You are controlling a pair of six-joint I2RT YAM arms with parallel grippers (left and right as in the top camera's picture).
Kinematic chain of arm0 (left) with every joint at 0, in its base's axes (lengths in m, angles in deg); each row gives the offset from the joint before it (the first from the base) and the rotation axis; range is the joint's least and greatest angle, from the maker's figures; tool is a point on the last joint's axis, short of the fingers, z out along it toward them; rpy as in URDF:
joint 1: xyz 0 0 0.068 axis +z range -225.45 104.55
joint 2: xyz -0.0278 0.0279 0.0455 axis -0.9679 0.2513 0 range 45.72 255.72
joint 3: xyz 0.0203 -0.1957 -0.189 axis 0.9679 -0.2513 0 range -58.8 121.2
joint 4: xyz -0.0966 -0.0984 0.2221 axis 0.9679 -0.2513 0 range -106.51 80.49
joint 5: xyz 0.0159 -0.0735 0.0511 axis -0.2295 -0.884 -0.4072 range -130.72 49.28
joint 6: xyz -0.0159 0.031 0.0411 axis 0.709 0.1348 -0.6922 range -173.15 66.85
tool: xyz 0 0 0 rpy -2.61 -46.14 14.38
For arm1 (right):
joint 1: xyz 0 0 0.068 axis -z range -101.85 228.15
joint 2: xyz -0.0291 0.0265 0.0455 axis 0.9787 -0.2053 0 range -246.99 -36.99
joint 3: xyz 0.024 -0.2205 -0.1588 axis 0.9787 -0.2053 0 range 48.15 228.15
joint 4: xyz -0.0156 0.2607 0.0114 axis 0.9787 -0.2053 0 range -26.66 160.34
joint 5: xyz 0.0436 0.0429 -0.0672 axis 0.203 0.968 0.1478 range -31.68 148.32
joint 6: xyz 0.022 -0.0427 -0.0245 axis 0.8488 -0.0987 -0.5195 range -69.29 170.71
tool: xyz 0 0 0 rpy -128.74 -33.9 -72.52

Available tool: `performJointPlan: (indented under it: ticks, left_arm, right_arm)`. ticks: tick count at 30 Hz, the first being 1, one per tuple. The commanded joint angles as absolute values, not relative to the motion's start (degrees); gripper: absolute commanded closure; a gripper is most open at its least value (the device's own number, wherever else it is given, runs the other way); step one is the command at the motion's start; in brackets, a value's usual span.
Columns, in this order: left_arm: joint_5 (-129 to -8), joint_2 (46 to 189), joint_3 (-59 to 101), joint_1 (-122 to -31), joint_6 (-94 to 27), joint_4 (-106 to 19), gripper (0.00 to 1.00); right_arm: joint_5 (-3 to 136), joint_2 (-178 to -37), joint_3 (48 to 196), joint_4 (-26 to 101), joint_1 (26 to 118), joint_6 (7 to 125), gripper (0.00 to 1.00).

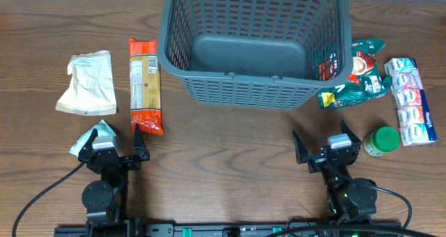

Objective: Pack container

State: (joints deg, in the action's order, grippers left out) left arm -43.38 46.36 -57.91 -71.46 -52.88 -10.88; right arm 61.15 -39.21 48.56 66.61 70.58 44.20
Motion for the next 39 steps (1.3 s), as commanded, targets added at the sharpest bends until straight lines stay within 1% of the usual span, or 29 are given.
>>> performJointPlan:
  ticks: [1,10,15,20,24,29,31,32,33,39]
  left_arm:
    - [-42.87,46.32,-58.57,-71.28,-51.98,-13.37,0.01]
    - [-42.87,46.32,-58.57,-71.28,-51.98,-13.37,0.01]
    - [-42.89,46.32,-58.57,-71.28,-51.98,-13.37,0.01]
    - [-42.87,46.32,-58.57,-71.28,-51.98,-13.37,0.01]
    - [-42.87,46.32,-58.57,-71.28,-51.98,-13.37,0.01]
    - [-42.89,46.32,-58.57,-71.28,-51.98,-13.37,0.01]
    - [-42.89,46.32,-58.57,-71.28,-51.98,-13.37,0.01]
    - [-42.87,46.32,-58.57,-71.28,-51.98,-13.37,0.01]
    - [-42.89,46.32,-58.57,-71.28,-51.98,-13.37,0.01]
    - [-42.87,46.32,-58.57,-71.28,-51.98,-13.37,0.01]
  right_arm:
    - [61.34,-38.95,48.47,66.33,71.00,43.79,0.01]
    - [60.69,-39.25,48.47,66.24,71.00,44.01,0.01]
    - [59.46,-39.58,48.56,66.11,71.00,50.54,0.01]
    - [54.90,-39.63,53.30,58.92,71.02,51.09,0.01]
    - [46.98,-40.94,62.26,53.00,71.06,51.02,0.01]
    - [42.24,-48.48,75.11,53.26,71.06,53.45,0.01]
    - [41.74,-53.18,81.52,52.04,71.06,53.43,0.01]
    - [41.76,-57.26,87.31,49.63,71.10,53.41,0.01]
    - [41.76,-58.68,89.39,48.56,71.10,53.41,0.01]
    - [41.74,-79.93,119.81,31.84,71.17,48.01,0.01]
